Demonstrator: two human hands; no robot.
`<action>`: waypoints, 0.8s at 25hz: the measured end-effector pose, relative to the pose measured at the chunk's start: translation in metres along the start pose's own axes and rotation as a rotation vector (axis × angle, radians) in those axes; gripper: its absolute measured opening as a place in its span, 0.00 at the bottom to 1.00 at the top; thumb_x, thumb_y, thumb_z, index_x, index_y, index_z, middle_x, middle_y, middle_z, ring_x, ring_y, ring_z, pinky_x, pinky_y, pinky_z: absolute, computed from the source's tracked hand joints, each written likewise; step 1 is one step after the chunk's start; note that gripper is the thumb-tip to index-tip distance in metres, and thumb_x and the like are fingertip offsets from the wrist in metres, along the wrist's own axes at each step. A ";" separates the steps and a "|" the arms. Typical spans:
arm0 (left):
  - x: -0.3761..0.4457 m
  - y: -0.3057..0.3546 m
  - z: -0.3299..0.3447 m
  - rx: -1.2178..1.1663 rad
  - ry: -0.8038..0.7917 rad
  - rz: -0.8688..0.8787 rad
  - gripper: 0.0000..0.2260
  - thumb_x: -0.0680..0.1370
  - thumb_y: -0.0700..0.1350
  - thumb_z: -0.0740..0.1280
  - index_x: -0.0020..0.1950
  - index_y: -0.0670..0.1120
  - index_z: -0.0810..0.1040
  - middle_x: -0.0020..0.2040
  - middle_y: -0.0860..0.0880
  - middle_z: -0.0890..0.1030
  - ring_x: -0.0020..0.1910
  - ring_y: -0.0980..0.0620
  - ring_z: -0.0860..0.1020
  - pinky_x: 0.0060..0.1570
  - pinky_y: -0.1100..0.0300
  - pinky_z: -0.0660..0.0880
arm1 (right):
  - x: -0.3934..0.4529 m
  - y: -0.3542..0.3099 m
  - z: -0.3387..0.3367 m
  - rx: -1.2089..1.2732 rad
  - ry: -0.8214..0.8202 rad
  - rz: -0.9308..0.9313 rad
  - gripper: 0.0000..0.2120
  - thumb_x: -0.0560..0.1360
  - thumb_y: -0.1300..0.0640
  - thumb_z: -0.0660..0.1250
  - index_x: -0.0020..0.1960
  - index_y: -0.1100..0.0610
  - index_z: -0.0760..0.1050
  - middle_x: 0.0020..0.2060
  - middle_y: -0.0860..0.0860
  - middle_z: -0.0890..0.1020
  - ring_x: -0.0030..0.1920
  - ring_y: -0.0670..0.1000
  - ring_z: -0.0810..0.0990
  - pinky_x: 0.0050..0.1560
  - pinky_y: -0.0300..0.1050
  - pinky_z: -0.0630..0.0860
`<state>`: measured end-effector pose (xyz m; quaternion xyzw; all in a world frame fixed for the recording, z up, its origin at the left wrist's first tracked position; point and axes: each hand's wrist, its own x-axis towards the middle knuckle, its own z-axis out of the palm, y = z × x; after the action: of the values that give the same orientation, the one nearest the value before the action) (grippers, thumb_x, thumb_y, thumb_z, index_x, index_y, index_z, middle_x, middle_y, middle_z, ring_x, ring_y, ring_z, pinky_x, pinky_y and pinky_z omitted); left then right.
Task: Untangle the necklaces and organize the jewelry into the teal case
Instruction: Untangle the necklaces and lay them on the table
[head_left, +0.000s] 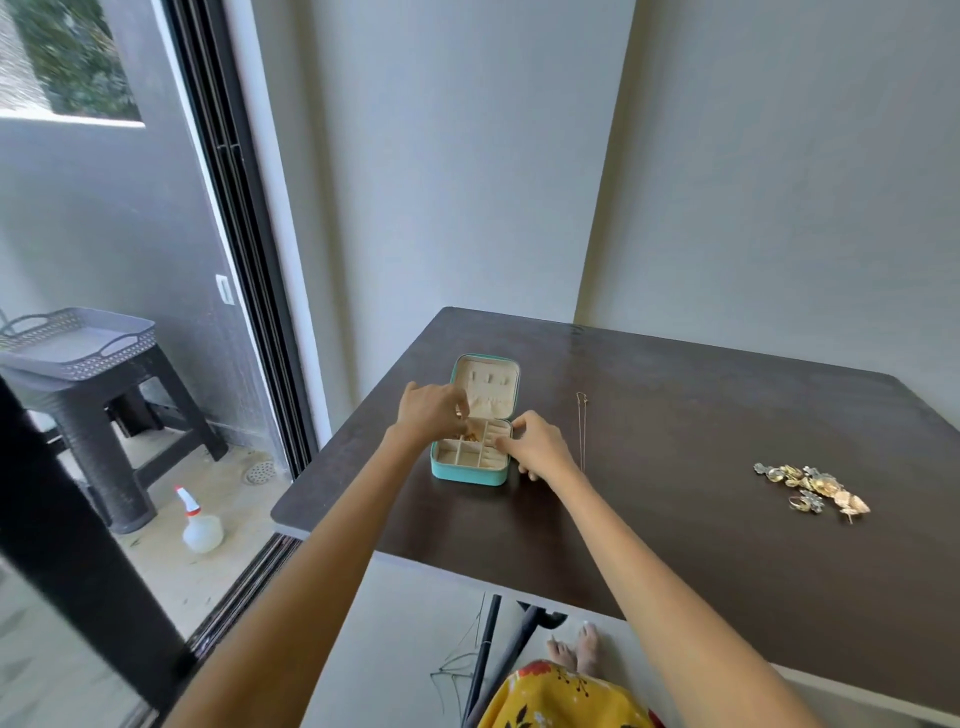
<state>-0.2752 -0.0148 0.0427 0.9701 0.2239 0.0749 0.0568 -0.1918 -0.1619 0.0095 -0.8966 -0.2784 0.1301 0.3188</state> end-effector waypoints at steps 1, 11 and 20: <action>0.001 0.001 0.002 0.005 0.023 0.002 0.08 0.73 0.52 0.68 0.51 0.53 0.80 0.50 0.53 0.83 0.51 0.51 0.80 0.56 0.55 0.64 | 0.000 0.001 0.001 0.010 0.007 -0.002 0.14 0.72 0.46 0.68 0.51 0.53 0.70 0.37 0.51 0.80 0.23 0.48 0.74 0.29 0.43 0.71; 0.002 0.007 -0.018 -0.122 0.197 0.021 0.08 0.76 0.48 0.64 0.47 0.50 0.83 0.48 0.52 0.83 0.47 0.49 0.79 0.54 0.55 0.64 | -0.002 0.002 -0.003 0.077 0.002 -0.035 0.16 0.73 0.46 0.69 0.54 0.54 0.70 0.41 0.50 0.79 0.34 0.51 0.77 0.37 0.49 0.74; -0.012 0.028 -0.086 -1.020 0.019 0.157 0.03 0.78 0.38 0.64 0.47 0.38 0.76 0.36 0.45 0.79 0.32 0.57 0.76 0.34 0.70 0.72 | -0.018 -0.046 -0.068 0.533 0.032 -0.374 0.10 0.75 0.53 0.68 0.55 0.52 0.77 0.52 0.49 0.76 0.45 0.45 0.75 0.39 0.34 0.74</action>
<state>-0.2885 -0.0388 0.1301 0.8321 0.0857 0.1875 0.5149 -0.1977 -0.1768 0.0917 -0.7169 -0.3892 0.1233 0.5651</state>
